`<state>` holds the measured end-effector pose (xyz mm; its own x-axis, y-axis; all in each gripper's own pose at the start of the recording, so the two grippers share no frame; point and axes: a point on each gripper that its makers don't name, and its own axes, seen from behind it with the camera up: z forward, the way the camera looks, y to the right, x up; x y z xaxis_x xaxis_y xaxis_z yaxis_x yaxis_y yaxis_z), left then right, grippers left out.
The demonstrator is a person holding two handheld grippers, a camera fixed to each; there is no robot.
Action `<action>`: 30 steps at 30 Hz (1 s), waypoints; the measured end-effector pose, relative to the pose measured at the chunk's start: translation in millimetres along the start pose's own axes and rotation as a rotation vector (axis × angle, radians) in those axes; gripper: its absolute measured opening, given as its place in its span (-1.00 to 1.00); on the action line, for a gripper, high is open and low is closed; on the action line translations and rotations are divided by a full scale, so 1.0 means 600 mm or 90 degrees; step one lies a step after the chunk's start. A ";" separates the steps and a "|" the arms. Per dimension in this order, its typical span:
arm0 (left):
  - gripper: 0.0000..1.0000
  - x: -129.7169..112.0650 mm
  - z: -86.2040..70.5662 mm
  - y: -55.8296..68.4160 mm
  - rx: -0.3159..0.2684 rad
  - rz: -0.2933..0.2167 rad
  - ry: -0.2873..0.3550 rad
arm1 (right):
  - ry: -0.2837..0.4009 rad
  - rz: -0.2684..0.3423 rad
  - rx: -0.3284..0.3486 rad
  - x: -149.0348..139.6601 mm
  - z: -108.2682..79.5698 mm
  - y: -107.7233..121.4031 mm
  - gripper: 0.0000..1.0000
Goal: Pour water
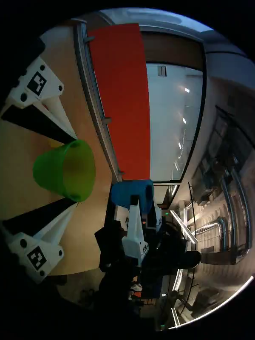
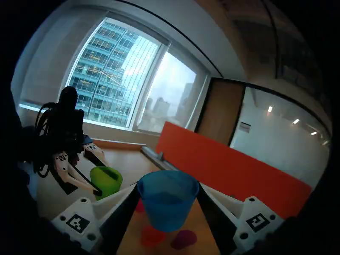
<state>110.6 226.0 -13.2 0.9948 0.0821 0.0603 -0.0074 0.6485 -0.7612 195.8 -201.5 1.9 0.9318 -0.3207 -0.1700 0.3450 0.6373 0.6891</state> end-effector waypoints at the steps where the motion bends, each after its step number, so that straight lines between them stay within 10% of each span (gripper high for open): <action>1: 0.74 0.000 0.001 0.001 -0.001 0.000 0.000 | 0.001 -0.008 0.000 0.004 0.002 0.002 0.84; 30: 0.74 0.020 0.031 0.004 0.000 0.008 0.004 | 0.004 -0.231 0.024 0.076 0.070 0.014 0.85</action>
<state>120.4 242.9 -2.3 0.9953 0.0853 0.0466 -0.0198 0.6472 -0.7621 236.6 -240.1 29.4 0.7502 -0.5172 -0.4120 0.6490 0.4565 0.6086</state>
